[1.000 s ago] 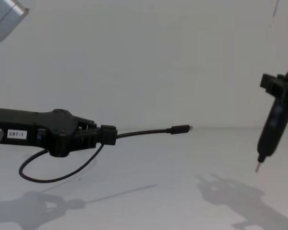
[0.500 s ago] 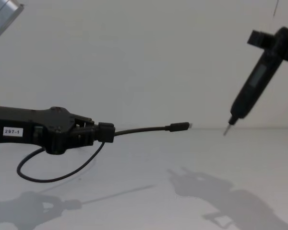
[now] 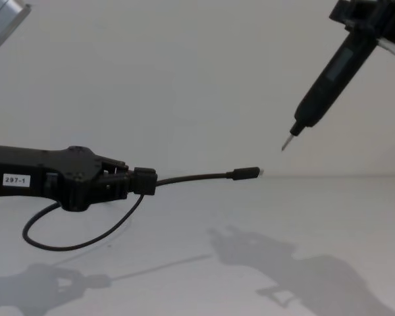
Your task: Pick up the data cable with the one hand.
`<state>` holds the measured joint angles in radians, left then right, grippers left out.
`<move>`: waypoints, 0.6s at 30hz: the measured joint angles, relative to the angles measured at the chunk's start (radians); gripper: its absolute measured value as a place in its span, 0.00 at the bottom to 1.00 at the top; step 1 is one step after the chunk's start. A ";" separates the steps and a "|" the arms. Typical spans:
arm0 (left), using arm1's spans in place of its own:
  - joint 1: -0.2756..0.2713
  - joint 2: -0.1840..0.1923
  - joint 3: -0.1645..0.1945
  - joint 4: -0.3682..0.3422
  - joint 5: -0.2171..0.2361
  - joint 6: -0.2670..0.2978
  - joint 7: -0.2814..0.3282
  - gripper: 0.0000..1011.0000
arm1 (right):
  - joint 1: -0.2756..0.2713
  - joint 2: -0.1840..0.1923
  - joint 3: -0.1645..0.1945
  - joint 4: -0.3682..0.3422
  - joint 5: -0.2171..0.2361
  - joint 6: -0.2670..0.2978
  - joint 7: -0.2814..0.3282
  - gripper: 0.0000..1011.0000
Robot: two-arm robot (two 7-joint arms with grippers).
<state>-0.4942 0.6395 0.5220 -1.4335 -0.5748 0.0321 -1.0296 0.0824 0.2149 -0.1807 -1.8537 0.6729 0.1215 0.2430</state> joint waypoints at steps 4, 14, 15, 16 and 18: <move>0.000 0.000 -0.001 0.000 0.000 0.000 -0.001 0.04 | 0.004 -0.002 0.000 -0.004 0.021 0.010 0.005 0.25; 0.000 0.001 -0.001 0.000 -0.002 0.000 -0.002 0.04 | 0.008 -0.002 -0.006 -0.009 0.060 0.031 0.010 0.25; 0.000 0.001 -0.001 0.000 -0.002 0.000 -0.002 0.04 | 0.008 -0.002 -0.008 -0.009 0.064 0.033 0.011 0.25; 0.000 0.001 -0.001 0.000 -0.002 0.000 -0.002 0.04 | 0.008 -0.002 -0.009 -0.009 0.067 0.034 0.011 0.25; 0.000 0.001 -0.001 0.000 -0.002 0.000 -0.002 0.04 | 0.009 -0.002 -0.013 -0.009 0.071 0.037 0.012 0.25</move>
<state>-0.4941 0.6403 0.5212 -1.4339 -0.5766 0.0321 -1.0311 0.0915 0.2131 -0.1934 -1.8624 0.7443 0.1581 0.2550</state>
